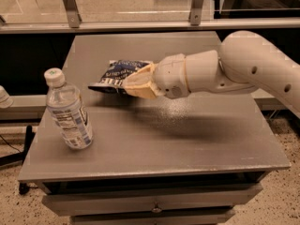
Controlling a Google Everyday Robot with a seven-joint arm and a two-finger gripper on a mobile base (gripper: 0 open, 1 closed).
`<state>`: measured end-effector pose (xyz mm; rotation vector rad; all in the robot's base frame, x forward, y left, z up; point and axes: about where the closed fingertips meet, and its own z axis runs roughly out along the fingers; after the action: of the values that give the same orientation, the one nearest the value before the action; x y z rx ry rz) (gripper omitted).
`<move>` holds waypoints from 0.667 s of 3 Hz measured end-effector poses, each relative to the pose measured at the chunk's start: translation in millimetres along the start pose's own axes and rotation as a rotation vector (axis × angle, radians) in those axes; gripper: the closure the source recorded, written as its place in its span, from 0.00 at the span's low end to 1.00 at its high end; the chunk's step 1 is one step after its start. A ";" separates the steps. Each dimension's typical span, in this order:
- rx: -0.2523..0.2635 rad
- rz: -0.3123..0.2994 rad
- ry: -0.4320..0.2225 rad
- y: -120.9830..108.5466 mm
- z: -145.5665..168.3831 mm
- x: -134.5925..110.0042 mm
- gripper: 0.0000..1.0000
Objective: Move blue chip bag near blue plastic bottle
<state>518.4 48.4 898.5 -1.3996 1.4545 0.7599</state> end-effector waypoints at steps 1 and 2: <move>-0.055 0.052 -0.004 40.7 -16.1 -5.4 1.00; -0.097 0.094 -0.015 70.1 -22.0 -9.7 1.00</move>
Offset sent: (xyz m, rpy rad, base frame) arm -0.1079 -0.0104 0.0053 0.0457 0.1875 0.0780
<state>444.7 42.9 903.3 -1.4032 1.4973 0.9094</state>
